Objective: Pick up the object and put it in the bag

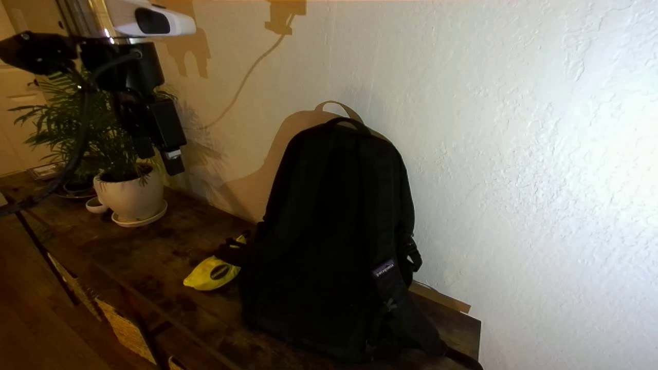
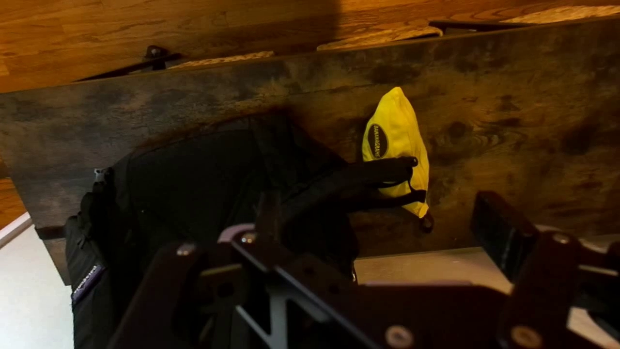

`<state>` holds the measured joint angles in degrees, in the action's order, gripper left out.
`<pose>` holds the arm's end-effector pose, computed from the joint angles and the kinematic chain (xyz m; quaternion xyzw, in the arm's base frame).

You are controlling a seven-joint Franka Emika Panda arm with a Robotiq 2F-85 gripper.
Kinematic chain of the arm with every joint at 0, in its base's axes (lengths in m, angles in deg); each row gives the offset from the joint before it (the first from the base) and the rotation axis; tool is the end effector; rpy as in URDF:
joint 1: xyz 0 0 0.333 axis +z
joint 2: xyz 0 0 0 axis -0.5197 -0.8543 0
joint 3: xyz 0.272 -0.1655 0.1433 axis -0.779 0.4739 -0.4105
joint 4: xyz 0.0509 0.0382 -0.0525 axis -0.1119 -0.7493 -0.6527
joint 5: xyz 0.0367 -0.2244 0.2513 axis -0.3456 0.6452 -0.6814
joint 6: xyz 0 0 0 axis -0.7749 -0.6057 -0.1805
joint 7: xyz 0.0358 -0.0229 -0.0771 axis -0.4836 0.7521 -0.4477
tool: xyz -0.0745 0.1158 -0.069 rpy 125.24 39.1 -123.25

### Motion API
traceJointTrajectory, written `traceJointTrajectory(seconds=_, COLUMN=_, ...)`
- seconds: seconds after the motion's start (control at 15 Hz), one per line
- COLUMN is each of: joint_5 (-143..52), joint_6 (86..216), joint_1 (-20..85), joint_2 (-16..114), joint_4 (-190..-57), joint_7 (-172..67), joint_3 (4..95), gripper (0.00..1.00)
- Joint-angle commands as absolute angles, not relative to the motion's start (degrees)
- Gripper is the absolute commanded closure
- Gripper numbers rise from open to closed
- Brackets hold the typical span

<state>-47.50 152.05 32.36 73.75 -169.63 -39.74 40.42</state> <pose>0.4355 0.0476 0.3941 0.9953 -0.0857 0.0446 0.0059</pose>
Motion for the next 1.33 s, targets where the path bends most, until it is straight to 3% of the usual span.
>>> traceJointTrajectory(seconds=0.0, joint_5=-49.3, joint_6=155.9, joint_1=32.7, joint_2=71.6, joint_4=-170.1, joint_7=-40.7, joint_3=41.2, gripper=0.0)
traceJointTrajectory(seconds=0.6, joint_5=-50.3, joint_6=168.5, joint_1=33.2, joint_2=58.1, joint_4=-167.0, joint_7=-41.5, joint_3=41.9, gripper=0.0)
traceJointTrajectory(seconds=1.27, joint_5=-50.4, joint_6=169.2, joint_1=34.5, joint_2=51.3, joint_4=-162.8, joint_7=-41.3, joint_3=42.5, gripper=0.0)
